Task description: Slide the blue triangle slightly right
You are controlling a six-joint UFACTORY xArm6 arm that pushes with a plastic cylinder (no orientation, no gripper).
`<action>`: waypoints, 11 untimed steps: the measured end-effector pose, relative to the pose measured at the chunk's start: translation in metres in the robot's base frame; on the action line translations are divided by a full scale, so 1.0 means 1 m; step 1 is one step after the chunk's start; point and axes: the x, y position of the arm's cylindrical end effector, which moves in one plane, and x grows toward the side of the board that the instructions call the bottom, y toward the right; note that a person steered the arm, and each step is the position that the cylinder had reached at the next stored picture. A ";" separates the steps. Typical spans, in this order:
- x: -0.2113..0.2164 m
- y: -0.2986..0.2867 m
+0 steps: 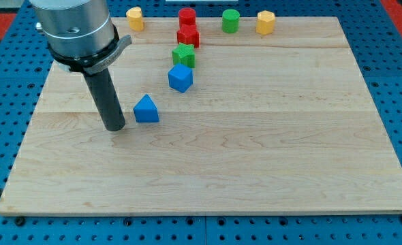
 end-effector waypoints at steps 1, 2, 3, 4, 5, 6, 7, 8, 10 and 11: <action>-0.005 0.054; -0.021 0.090; 0.008 0.073; 0.030 0.008; 0.002 -0.041; -0.017 -0.046; -0.029 -0.022; -0.042 0.030; -0.043 0.048; -0.043 0.065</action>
